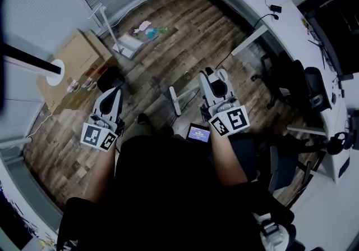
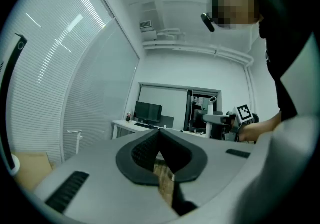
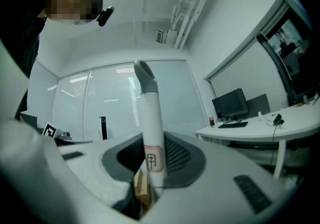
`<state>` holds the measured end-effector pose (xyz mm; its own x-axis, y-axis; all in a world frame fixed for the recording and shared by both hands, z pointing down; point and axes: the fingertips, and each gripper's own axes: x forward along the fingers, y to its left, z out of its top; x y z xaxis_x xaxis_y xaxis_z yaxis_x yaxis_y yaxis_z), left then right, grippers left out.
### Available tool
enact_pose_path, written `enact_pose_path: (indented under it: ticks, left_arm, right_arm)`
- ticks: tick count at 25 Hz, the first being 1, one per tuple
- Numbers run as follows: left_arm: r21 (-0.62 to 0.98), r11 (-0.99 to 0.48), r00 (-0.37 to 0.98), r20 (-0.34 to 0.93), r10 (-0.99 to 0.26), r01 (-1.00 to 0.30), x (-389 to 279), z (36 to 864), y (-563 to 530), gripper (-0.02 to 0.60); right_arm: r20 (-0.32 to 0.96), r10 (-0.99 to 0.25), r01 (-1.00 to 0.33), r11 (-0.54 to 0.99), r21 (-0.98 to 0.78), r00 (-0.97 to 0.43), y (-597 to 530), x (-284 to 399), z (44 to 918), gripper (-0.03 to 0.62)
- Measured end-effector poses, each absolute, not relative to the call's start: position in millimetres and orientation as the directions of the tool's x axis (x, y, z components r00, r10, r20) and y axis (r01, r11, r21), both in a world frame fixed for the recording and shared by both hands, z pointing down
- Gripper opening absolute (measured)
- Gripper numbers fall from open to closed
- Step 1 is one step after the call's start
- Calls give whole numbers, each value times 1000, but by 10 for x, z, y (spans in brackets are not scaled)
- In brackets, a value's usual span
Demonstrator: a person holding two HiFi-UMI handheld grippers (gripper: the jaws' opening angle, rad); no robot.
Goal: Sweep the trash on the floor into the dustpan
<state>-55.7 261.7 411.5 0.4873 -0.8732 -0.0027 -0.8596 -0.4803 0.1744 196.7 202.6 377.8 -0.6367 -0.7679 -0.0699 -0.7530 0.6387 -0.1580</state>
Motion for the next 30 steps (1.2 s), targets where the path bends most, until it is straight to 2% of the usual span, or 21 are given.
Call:
enact_pose_path:
  ticks: [14, 20, 30]
  left_arm:
    - [218, -510, 519, -18, -854, -832, -283, 4053, 2630, -5]
    - [219, -535, 548, -2, -836, -816, -243, 4082, 2634, -5]
    - [187, -498, 511, 27, -859, -847, -316, 4075, 2466, -5]
  right_arm:
    - [-13, -776, -763, 622, -175, -630, 2155, 2400, 4002, 84]
    - [-24, -783, -765, 612, -200, -621, 2106, 2470, 4020, 86]
    - [-54, -773, -750, 629, -204, -633, 1879, 2406, 3980, 86]
